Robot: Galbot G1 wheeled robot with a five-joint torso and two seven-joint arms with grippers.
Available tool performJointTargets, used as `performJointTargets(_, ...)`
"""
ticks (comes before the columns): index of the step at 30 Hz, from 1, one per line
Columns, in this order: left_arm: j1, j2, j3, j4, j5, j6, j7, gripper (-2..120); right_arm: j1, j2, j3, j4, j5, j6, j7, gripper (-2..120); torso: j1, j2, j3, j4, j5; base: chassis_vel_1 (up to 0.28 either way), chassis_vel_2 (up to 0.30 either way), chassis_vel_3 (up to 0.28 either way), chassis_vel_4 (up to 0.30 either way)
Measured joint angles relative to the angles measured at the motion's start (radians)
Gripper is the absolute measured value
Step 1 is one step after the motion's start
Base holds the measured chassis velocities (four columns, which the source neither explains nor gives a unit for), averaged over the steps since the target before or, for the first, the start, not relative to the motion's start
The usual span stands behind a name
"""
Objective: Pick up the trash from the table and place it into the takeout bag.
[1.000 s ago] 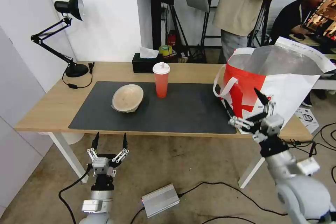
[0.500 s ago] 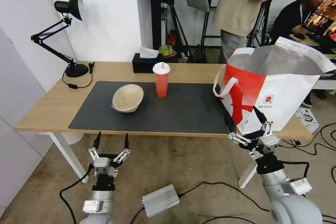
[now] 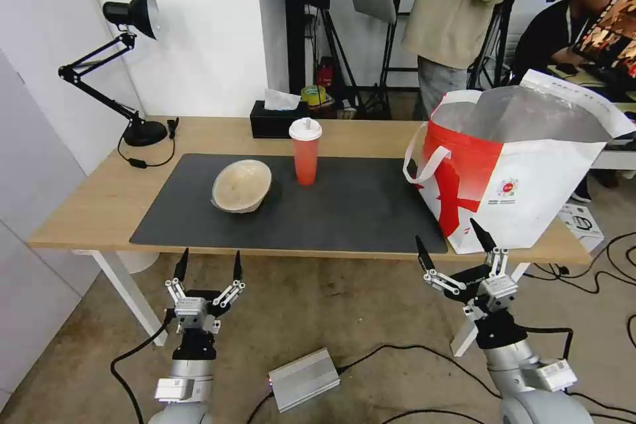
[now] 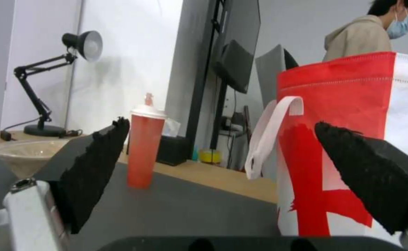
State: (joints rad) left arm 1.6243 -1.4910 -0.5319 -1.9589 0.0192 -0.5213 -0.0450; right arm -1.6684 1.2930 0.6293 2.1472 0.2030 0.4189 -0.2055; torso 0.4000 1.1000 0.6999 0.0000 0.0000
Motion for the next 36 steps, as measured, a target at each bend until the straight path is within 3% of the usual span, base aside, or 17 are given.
performJointTargets(22,0.005,-0.003,-0.015,0.01,-0.006,-0.003,0.0,100,0.008,-0.018,-0.035,0.002,-0.016,-0.007,0.001,100,0.0,0.0,0.0,-0.0001,0.0001,0.0,0.0,0.0,0.0)
performJointTargets(36,0.008,-0.021,-0.028,0.015,-0.007,-0.021,0.0,100,0.198,-0.128,-0.092,-0.003,0.065,-0.194,0.015,100,0.0,0.0,0.0,0.0001,0.0001,0.0,0.0,0.0,0.0)
